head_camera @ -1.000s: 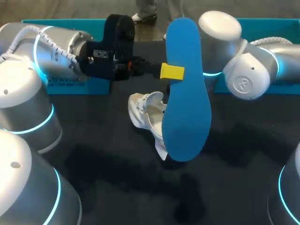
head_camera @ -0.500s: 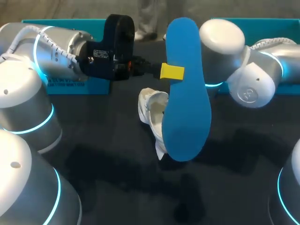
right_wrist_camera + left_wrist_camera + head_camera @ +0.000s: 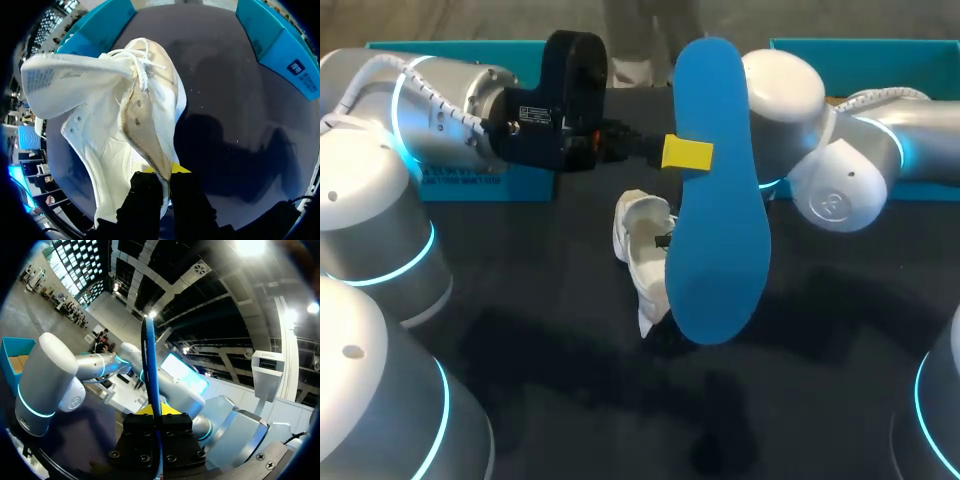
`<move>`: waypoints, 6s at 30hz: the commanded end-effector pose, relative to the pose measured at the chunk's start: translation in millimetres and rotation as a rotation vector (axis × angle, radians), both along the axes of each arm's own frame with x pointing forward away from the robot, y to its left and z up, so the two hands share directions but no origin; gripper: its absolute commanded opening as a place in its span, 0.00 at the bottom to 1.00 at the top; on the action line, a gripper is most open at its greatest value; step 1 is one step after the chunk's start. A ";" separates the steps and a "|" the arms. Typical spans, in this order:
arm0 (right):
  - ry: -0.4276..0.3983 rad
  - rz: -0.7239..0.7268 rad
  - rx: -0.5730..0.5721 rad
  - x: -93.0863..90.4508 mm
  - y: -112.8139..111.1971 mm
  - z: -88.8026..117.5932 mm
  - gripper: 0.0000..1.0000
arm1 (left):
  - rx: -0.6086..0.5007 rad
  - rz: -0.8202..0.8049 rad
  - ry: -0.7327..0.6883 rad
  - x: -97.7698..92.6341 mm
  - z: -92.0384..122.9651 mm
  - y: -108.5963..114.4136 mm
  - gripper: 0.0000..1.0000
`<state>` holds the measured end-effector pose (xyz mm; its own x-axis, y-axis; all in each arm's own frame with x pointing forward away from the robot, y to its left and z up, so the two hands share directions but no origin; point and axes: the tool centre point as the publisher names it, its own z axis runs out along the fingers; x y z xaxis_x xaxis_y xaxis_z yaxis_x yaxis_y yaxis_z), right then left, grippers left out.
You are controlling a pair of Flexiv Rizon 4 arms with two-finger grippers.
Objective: Take the shoe out of the shoebox, open the shoe tongue, remove and reinsert the insole, then place the shoe into the shoebox
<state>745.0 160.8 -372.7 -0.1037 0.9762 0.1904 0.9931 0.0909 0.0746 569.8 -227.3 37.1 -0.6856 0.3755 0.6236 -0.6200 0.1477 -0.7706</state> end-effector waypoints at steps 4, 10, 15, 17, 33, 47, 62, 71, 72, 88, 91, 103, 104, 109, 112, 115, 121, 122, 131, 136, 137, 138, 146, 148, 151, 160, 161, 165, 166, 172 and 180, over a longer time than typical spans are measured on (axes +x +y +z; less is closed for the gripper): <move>0.029 -0.028 -0.014 6.2 11.8 -11.9 0.00 | -0.002 0.001 0.001 -0.5 -0.8 -0.6 0.00; 0.034 -0.058 -0.007 5.1 17.2 -12.9 0.00 | -0.002 0.001 0.001 -0.5 -0.8 -0.6 0.00; 0.035 -0.073 -0.004 -0.7 19.9 -16.5 0.00 | -0.002 0.001 0.001 -0.5 -0.8 -0.6 0.00; 0.048 -0.069 0.014 -1.7 19.2 -20.6 0.59 | -0.002 0.001 0.001 -0.5 -0.8 -0.6 0.00; -0.023 -0.060 0.146 -10.6 3.4 18.3 1.00 | -0.002 0.001 0.001 -0.5 -0.8 -0.6 0.00; -0.103 -0.031 0.215 -8.8 -6.1 41.7 1.00 | -0.002 0.001 0.001 -0.5 -0.8 -0.6 0.00; -0.103 -0.031 0.215 -8.8 -6.1 41.7 1.00 | -0.002 0.001 0.001 -0.5 -0.8 -0.6 0.00; 0.009 -0.149 0.518 7.2 -24.5 74.2 1.00 | 0.046 0.014 -0.090 3.6 -4.8 7.4 0.00; 0.022 -0.156 0.551 8.7 -26.6 79.3 1.00 | 0.060 0.019 -0.118 4.6 -4.8 9.9 0.00; 0.027 -0.174 0.870 26.6 -48.0 152.9 1.00 | 0.200 0.045 -0.525 27.2 -12.4 41.2 0.00; 0.025 -0.175 0.924 28.1 -48.2 166.7 1.00 | 0.255 0.039 -0.633 30.6 -19.1 44.3 0.00; 0.036 -0.253 1.067 32.2 -45.1 212.9 1.00 | 0.437 0.093 -1.012 51.3 -46.9 55.1 0.00; 0.036 -0.263 1.070 32.0 -44.4 216.4 1.00 | 0.442 0.094 -1.025 53.2 -49.0 55.4 0.00; 0.038 -0.283 1.119 32.8 -44.0 234.6 1.00 | 0.451 0.108 -1.150 63.0 -60.3 57.7 0.00; 0.050 -0.289 1.153 33.7 -43.7 244.2 1.00 | 0.434 0.120 -1.198 70.6 -68.0 61.0 0.00; 0.054 -0.295 1.173 34.4 -43.5 251.9 1.00 | 0.407 0.142 -1.224 76.7 -72.4 62.5 0.00; 0.061 -0.289 1.169 32.9 -41.7 260.2 1.00 | 0.349 0.172 -1.292 82.4 -75.5 59.9 0.00; 0.064 -0.290 1.182 32.6 -41.7 261.1 1.00 | 0.349 0.172 -1.292 82.4 -75.5 59.9 0.00; 0.064 -0.290 1.182 32.6 -41.7 261.1 1.00 | 0.349 0.172 -1.292 82.4 -75.5 59.9 0.00; 0.064 -0.290 1.182 32.6 -41.7 261.1 1.00 | 0.349 0.172 -1.292 82.4 -75.5 59.9 0.00; 0.064 -0.290 1.182 32.6 -41.7 261.1 1.00 | 0.349 0.172 -1.292 82.4 -75.5 59.9 0.00; 0.064 -0.290 1.182 32.6 -41.7 261.1 1.00 | 0.349 0.172 -1.292 82.4 -75.5 59.9 0.00; 0.064 -0.290 1.182 32.6 -41.7 261.1 1.00 | 0.249 0.208 -1.475 90.2 -83.5 61.1 0.00; 0.065 -0.287 1.182 31.6 -42.0 263.2 1.00 | 0.191 0.232 -1.533 94.2 -82.4 59.8 0.00; 0.072 -0.277 1.191 29.2 -43.5 268.9 1.00 | 0.111 0.235 -1.610 98.9 -83.9 58.8 0.00; 0.111 -0.286 1.214 29.2 -45.8 280.2 1.00 | -0.057 0.225 -1.867 110.0 -95.3 58.6 0.00; 0.113 -0.286 1.215 29.4 -46.4 282.0 1.00 | -0.074 0.216 -1.902 111.0 -96.4 58.6 0.00; 0.137 -0.310 1.281 29.3 -47.3 288.9 1.00 | -0.123 0.216 -2.016 115.2 -100.7 59.2 0.00; 0.137 -0.310 1.282 29.2 -46.5 290.2 1.00 | -0.140 0.227 -2.055 117.4 -101.7 59.3 0.00; 0.094 -0.273 1.276 29.7 -36.9 297.6 1.00 | -0.194 0.260 -2.134 125.6 -104.2 58.7 0.00; 0.051 -0.272 1.258 34.0 -26.8 297.8 1.00 | -0.272 0.346 -2.227 140.1 -101.5 52.0 0.00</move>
